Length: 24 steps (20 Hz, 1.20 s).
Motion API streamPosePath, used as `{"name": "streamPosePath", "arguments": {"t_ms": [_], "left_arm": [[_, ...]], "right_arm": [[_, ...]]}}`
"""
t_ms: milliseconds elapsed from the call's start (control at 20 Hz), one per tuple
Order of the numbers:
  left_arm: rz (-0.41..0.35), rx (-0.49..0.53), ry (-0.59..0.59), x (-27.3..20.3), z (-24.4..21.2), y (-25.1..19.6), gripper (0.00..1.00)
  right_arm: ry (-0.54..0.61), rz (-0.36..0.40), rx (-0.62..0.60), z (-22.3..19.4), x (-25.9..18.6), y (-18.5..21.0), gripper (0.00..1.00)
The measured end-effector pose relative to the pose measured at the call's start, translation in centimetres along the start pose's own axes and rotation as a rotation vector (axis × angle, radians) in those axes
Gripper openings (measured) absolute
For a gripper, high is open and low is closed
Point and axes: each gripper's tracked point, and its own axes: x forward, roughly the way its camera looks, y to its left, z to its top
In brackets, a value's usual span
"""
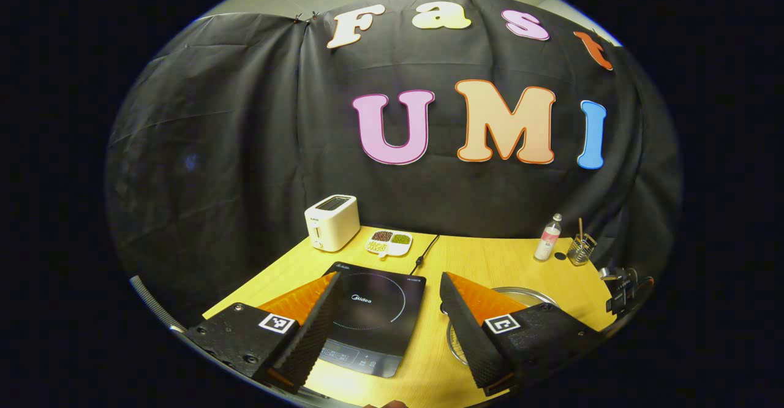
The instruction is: First push the handle of the pot to place it horizontally, then grasp the pot with both hands and set it on the induction cooktop.
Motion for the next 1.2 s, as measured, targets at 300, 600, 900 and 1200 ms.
{"name": "streamPosePath", "arguments": {"t_ms": [300, 600, 900, 1200], "left_arm": [[0.003, 0.008, 0.017, 0.5, -0.4, -0.2, 0.97], [0.003, -0.002, 0.043, 1.2, -1.0, -0.3, 0.97], [0.005, 0.003, 0.073, 2.2, -1.7, -0.6, 0.97], [0.016, -0.004, 0.100, 2.9, -2.3, -0.7, 0.97]], "right_arm": [[-0.021, -0.030, 0.009, 2.0, 0.1, -1.7, 0.03], [-0.040, -0.043, 0.054, 4.4, 0.5, -2.9, 0.03], [-0.059, -0.065, 0.069, 7.0, 0.9, -4.0, 0.03], [-0.065, -0.061, 0.085, 8.3, 1.0, -4.2, 0.00]]}}
